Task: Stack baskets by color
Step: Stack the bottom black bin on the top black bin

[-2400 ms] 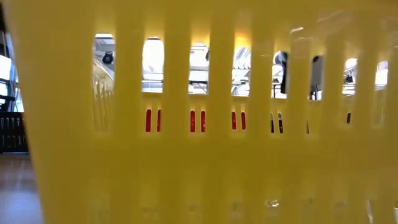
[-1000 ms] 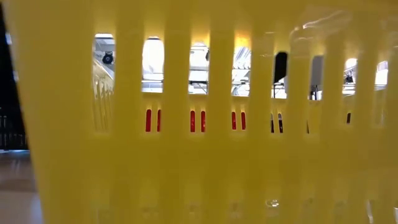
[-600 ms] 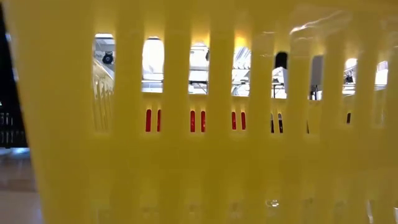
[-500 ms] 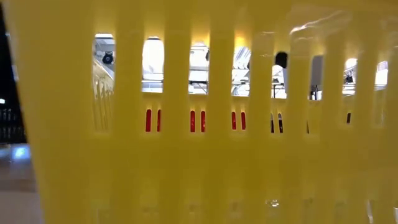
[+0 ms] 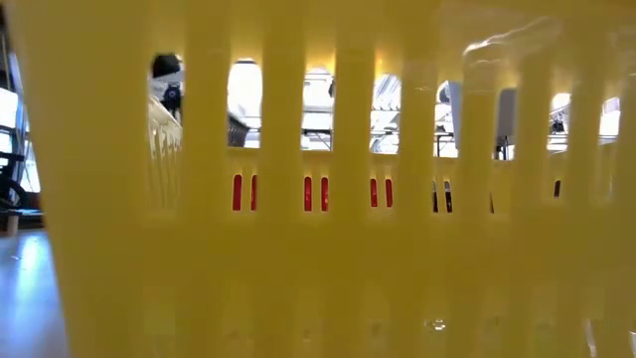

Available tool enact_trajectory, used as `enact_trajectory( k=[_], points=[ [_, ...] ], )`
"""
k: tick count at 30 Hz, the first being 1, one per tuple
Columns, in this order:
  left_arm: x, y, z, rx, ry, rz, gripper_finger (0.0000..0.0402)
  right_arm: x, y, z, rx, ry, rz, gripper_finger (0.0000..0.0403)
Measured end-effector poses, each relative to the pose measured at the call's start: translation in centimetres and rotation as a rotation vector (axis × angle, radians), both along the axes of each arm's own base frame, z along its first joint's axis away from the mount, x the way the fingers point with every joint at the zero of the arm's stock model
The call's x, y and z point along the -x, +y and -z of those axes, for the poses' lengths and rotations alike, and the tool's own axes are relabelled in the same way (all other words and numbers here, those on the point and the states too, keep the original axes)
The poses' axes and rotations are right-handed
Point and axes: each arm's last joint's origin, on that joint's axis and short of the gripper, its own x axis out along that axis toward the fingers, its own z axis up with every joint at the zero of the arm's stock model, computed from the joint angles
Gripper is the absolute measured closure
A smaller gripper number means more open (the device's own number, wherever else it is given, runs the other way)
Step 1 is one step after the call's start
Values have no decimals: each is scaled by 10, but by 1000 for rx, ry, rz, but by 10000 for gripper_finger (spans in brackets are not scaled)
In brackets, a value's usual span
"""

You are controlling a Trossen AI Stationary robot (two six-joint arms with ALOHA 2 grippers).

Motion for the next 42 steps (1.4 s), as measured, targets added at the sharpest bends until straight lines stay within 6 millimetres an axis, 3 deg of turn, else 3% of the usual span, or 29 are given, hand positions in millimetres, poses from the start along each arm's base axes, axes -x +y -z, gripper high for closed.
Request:
enact_trajectory(
  k=[4,12,19,27,36,42],
  points=[
    [-3,0,-12,-33,-11,7,401,-1,0,-5,3,-11,0,302],
    [1,4,-35,-146,31,3,401,0,-3,-34,46,55,60,302],
    [1,5,-44,-188,61,76,401,-7,-4,-50,70,129,102,302],
    [-1,7,-55,-300,63,163,401,-23,-6,-56,69,283,141,302],
    [-7,19,-64,-324,90,216,401,-47,-6,-64,57,300,131,302],
    [-4,20,-63,-309,177,319,401,-63,-7,-52,53,321,111,302]
  ],
)
